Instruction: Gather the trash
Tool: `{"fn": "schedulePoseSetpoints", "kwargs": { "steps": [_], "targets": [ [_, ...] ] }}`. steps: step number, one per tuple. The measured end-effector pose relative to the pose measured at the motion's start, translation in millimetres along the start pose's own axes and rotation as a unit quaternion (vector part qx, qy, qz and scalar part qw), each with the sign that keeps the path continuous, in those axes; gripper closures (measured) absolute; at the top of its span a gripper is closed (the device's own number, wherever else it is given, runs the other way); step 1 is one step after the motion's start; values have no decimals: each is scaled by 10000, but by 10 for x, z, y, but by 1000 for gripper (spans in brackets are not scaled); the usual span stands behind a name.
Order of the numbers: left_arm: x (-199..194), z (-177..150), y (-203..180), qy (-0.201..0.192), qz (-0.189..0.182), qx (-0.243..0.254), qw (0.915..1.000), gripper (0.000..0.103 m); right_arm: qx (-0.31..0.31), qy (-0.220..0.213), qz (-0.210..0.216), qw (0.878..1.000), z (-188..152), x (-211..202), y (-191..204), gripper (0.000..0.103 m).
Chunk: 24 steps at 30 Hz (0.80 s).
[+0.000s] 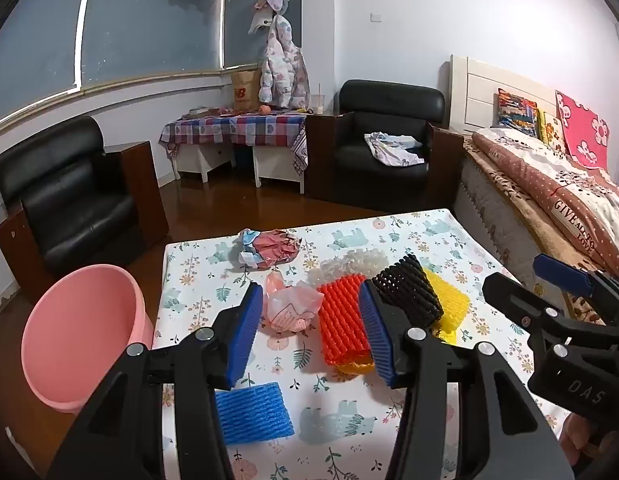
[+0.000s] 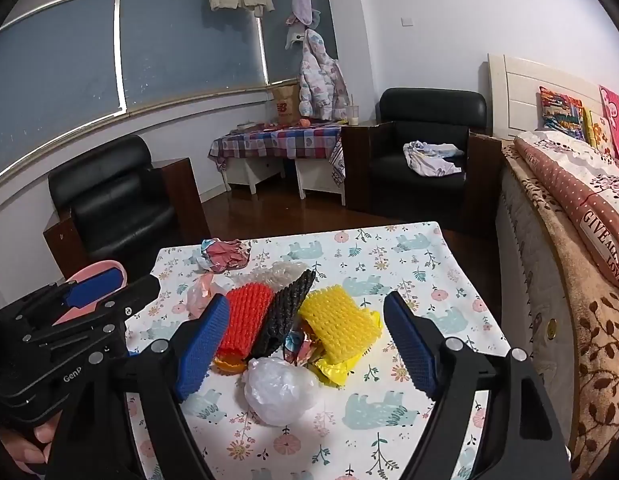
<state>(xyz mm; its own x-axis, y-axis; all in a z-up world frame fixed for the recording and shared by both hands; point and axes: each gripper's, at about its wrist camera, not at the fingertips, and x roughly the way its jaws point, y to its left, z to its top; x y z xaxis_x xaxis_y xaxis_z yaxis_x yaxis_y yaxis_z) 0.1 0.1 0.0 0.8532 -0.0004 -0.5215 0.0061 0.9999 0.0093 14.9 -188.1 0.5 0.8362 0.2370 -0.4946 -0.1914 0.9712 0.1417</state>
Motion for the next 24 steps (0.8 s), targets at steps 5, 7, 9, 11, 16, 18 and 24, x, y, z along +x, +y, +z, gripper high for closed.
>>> {"fn": "schedulePoseSetpoints", "kwargs": {
  "steps": [5, 7, 9, 11, 16, 18, 24],
  "targets": [
    [-2, 1, -7, 13, -13, -7, 10000, 52, 6, 11, 4, 10000, 9, -2, -3, 25],
    [-1, -1, 0, 13, -10, -13, 10000, 52, 8, 9, 11, 10000, 13, -3, -3, 25],
    [2, 0, 1, 21, -4, -20, 10000, 52, 18, 13, 17, 10000, 18, -6, -7, 26],
    [5, -2, 1, 34, 5, -39, 10000, 52, 1, 12, 33, 10000, 24, -15, -3, 27],
    [63, -59, 30, 65, 21, -76, 9999, 52, -42, -14, 42, 10000, 29, 9, 49, 27],
    [65, -67, 38, 69, 17, -85, 9999, 52, -39, -18, 45, 10000, 19, 4, 42, 27],
    [67, -51, 54, 101, 0, -113, 9999, 52, -30, -24, 50, 10000, 16, -8, 51, 27]
  ]
}}
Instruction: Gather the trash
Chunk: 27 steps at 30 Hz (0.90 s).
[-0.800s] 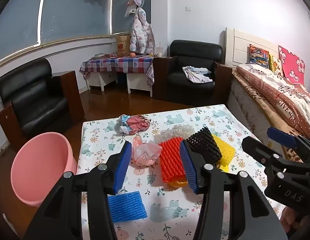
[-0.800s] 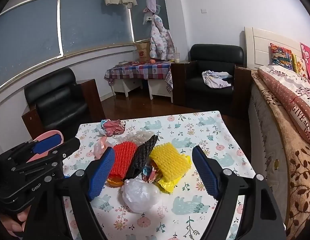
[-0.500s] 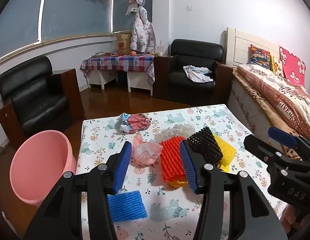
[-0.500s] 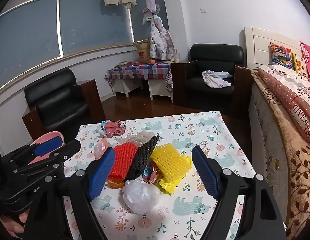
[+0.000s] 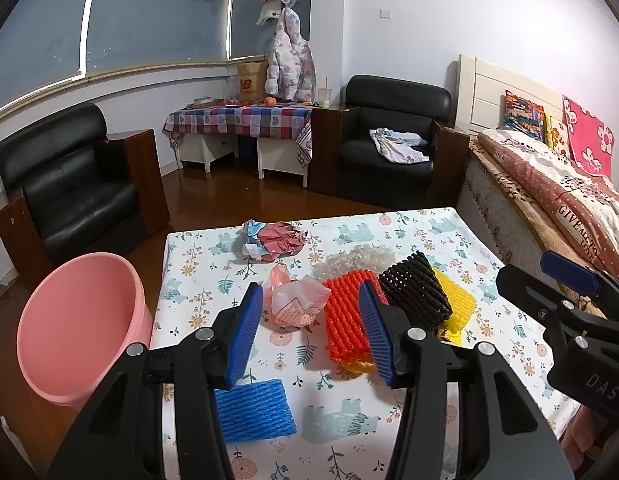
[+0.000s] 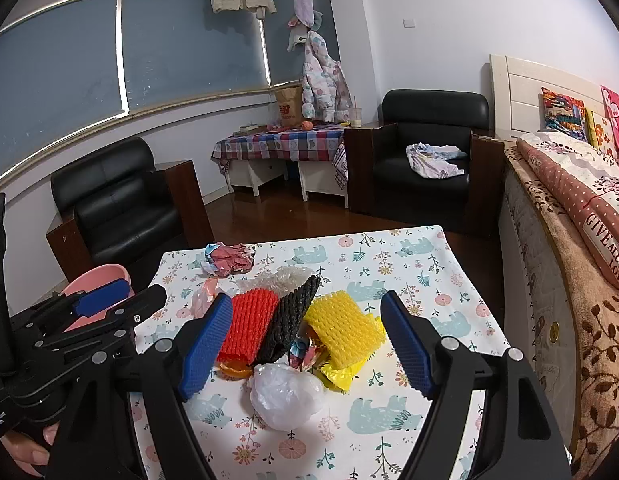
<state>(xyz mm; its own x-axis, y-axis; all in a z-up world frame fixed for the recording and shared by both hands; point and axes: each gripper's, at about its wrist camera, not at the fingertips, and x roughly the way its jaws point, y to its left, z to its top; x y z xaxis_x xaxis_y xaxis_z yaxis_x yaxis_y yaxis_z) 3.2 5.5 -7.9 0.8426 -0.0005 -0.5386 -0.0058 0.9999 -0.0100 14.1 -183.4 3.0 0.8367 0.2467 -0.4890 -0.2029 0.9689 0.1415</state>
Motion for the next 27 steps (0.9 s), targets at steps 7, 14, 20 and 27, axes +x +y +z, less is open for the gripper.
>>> {"fn": "schedulePoseSetpoints", "kwargs": {
  "steps": [7, 14, 20, 27],
  "targets": [
    [45, -28, 6, 33, 2, -68, 10000, 52, 6, 9, 17, 10000, 34, -5, -4, 28],
    [30, -14, 13, 29, 13, -135, 9999, 52, 18, 1, 9, 10000, 31, -2, 6, 28],
    [3, 7, 16, 29, 9, -178, 9998, 52, 14, 3, 16, 10000, 31, -3, 4, 28],
    [2, 8, 19, 16, 17, -169, 9999, 52, 16, -2, 17, 10000, 26, -2, 3, 28]
  ]
}}
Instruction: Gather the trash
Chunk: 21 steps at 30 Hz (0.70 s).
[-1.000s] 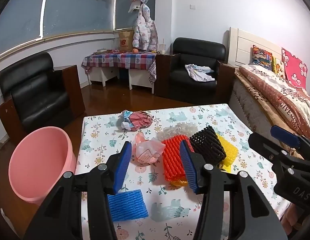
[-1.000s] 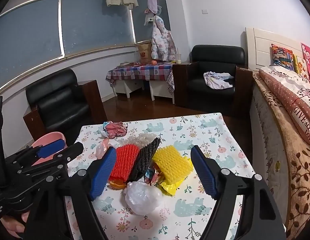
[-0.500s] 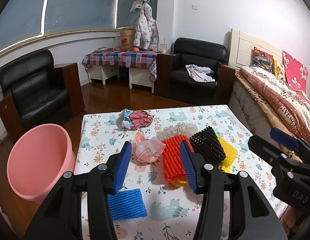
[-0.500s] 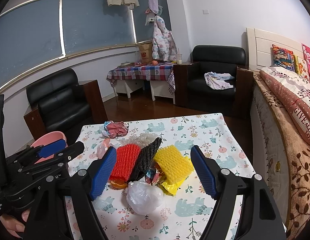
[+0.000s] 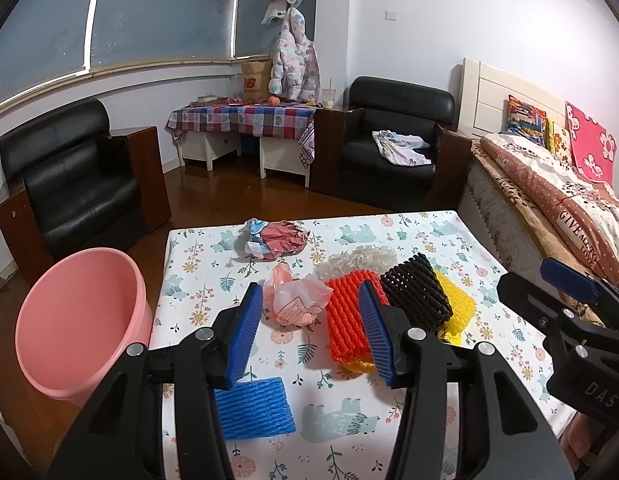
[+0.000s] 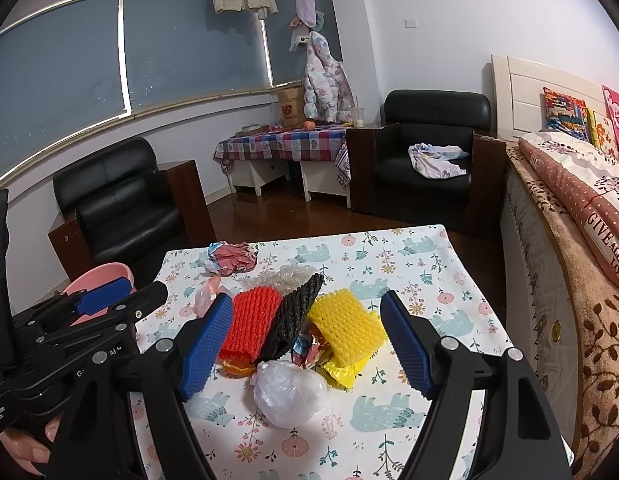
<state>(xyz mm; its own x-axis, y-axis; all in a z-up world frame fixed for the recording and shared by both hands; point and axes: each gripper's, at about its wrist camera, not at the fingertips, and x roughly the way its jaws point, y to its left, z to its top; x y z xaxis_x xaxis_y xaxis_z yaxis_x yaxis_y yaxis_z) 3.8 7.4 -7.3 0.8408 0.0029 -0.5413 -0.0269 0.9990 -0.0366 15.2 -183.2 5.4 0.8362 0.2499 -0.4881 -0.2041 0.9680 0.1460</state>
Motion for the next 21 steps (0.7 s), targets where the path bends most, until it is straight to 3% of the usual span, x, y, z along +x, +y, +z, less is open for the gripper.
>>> {"fn": "schedulePoseSetpoints", "kwargs": {
  "steps": [21],
  "targets": [
    [-18, 0, -1, -17, -12, 6, 10000, 52, 12, 40, 22, 10000, -23, 30, 47, 33]
  ]
}}
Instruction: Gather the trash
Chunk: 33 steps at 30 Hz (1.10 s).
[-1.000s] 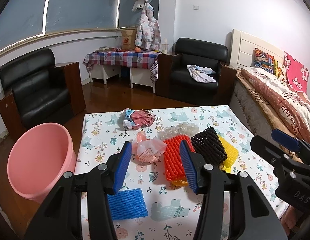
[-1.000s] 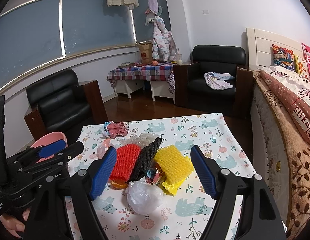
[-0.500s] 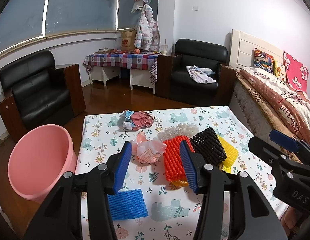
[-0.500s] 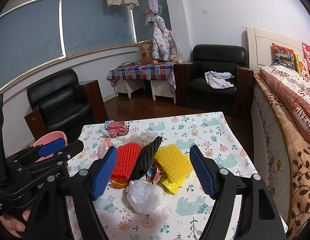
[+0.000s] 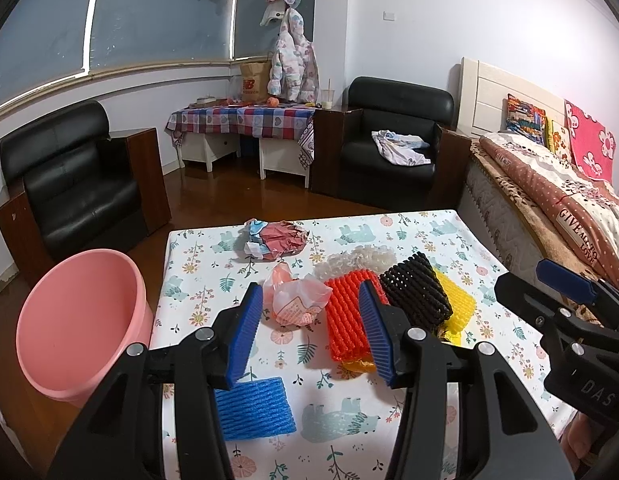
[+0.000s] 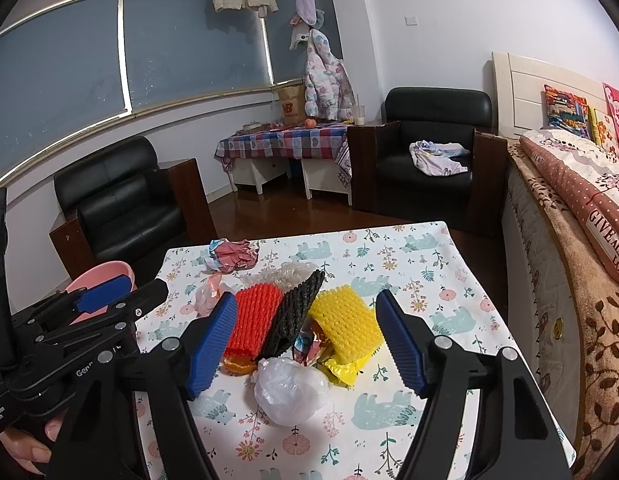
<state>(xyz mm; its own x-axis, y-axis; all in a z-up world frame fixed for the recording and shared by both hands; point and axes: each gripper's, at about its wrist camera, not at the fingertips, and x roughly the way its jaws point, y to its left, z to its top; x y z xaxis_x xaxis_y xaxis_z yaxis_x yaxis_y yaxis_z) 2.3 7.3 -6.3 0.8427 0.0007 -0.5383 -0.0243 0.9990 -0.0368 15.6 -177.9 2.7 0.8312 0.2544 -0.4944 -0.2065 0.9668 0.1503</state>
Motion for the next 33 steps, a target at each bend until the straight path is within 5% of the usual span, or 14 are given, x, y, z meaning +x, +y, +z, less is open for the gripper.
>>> {"fn": "schedulePoseSetpoints", "kwargs": {
  "steps": [17, 29, 33],
  "targets": [
    [19, 65, 292, -52, -99, -152, 9998, 52, 69, 74, -54, 9999, -87, 89, -129, 40],
    [161, -48, 780, 236, -19, -430, 9988, 52, 244, 260, -4, 9994, -104, 217, -315, 44],
    [234, -67, 854, 383, -256, -658, 9968, 52, 305, 299, 4, 9991, -108, 266, -356, 44]
  ]
}}
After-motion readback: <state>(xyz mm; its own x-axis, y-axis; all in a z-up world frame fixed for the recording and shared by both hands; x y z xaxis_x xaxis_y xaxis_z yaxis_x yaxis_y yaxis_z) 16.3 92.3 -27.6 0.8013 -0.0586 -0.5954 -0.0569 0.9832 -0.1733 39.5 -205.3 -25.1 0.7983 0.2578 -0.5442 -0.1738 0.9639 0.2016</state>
